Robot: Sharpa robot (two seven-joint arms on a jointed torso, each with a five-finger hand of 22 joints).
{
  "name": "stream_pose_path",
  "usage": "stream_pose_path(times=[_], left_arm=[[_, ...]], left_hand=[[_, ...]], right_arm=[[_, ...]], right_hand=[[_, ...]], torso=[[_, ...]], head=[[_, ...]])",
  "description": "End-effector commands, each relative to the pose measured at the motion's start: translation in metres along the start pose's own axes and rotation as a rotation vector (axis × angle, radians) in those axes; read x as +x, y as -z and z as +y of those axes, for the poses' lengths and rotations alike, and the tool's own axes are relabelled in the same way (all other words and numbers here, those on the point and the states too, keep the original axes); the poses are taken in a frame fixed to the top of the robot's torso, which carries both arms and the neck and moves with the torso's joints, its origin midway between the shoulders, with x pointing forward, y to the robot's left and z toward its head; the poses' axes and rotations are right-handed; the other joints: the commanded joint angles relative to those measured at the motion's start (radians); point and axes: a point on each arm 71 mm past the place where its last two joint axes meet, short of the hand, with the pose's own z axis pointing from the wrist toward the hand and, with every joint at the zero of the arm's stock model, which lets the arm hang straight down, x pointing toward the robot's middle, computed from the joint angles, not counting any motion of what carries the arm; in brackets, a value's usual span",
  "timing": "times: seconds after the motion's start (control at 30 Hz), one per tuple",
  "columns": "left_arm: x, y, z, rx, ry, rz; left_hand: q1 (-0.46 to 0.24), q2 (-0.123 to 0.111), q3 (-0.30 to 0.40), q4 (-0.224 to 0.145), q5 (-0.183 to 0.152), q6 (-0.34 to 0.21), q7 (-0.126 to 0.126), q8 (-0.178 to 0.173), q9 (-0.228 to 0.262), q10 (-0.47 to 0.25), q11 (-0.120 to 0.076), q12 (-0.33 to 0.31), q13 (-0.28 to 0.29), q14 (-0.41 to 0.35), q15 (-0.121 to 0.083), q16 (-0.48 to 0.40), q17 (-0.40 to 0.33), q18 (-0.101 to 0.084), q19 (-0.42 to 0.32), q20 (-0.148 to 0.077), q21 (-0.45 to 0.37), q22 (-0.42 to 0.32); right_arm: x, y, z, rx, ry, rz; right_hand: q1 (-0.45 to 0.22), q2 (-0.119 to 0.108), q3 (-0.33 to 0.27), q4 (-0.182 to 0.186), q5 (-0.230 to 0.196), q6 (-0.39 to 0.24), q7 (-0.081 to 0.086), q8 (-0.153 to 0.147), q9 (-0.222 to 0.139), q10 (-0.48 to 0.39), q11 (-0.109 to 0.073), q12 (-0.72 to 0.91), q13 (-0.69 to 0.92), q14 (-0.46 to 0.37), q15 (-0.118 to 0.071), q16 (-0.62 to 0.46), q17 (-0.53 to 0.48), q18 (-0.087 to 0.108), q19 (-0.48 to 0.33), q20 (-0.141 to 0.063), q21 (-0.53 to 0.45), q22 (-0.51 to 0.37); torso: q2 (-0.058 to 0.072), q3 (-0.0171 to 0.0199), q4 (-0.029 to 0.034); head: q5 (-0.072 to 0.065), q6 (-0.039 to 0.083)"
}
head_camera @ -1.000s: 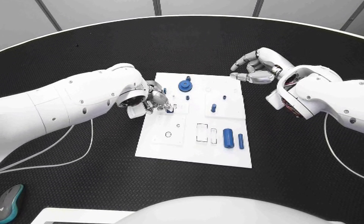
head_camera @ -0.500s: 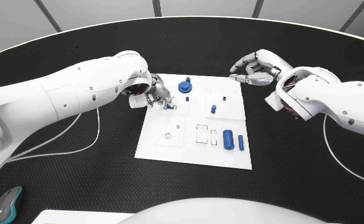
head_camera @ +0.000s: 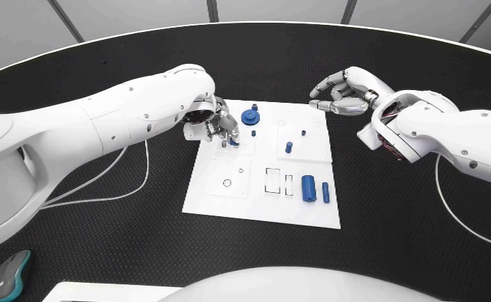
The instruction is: Assemble the parts on the task board
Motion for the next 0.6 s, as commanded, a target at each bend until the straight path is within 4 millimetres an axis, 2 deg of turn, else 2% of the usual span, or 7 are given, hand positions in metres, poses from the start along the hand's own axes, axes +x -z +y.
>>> stream_pose_path(times=[0.03, 0.27, 0.6], left_arm=[[0.001, -0.001, -0.004, -0.007, -0.032, 0.01], [0.003, -0.002, -0.009, -0.023, -0.094, 0.041], [0.002, -0.003, -0.014, -0.032, -0.119, 0.03]], left_hand=[[-0.001, 0.011, 0.072, -0.072, 0.002, 0.012, -0.021, 0.044, 0.019, 0.014, -0.007, 0.005, 0.003, 0.068, -0.003, 0.0, 0.14, 0.004, 0.004, -0.006, 0.006, 0.004], [-0.017, 0.01, 0.053, -0.068, 0.001, 0.009, -0.028, 0.063, 0.035, 0.016, -0.012, 0.004, -0.009, 0.068, -0.008, 0.0, 0.14, 0.003, 0.006, -0.009, 0.007, 0.008], [-0.018, 0.011, 0.049, -0.068, 0.001, 0.008, -0.028, 0.065, 0.037, 0.018, -0.013, 0.007, -0.004, 0.068, -0.008, -0.001, 0.139, 0.003, 0.006, -0.009, 0.008, 0.009]], right_arm=[[0.0, 0.0, 0.0, -0.001, 0.0, 0.001], [0.001, -0.001, 0.001, -0.001, 0.0, 0.001], [0.002, -0.001, 0.002, -0.004, -0.001, 0.003]], right_hand=[[0.0, 0.001, 0.005, 0.0, 0.003, -0.004, 0.001, 0.007, 0.0, 0.002, -0.005, 0.001, 0.121, 0.075, -0.007, -0.003, 0.138, 0.009, 0.03, -0.006, -0.004, 0.127], [0.0, 0.001, 0.005, 0.0, 0.006, -0.004, 0.001, 0.007, 0.0, 0.002, -0.005, 0.002, 0.122, 0.075, -0.007, -0.003, 0.138, 0.01, 0.03, -0.006, -0.005, 0.127], [-0.001, 0.0, 0.006, 0.0, 0.011, -0.005, 0.001, 0.008, 0.0, 0.002, -0.005, 0.002, 0.122, 0.075, -0.007, -0.003, 0.138, 0.01, 0.03, -0.006, -0.006, 0.126]], torso=[[0.001, 0.001, -0.0014], [0.0, 0.0007, 0.0018], [-0.001, 0.0005, -0.0002]], head=[[0.0, -0.001], [-0.002, -0.005], [0.0, -0.008]])
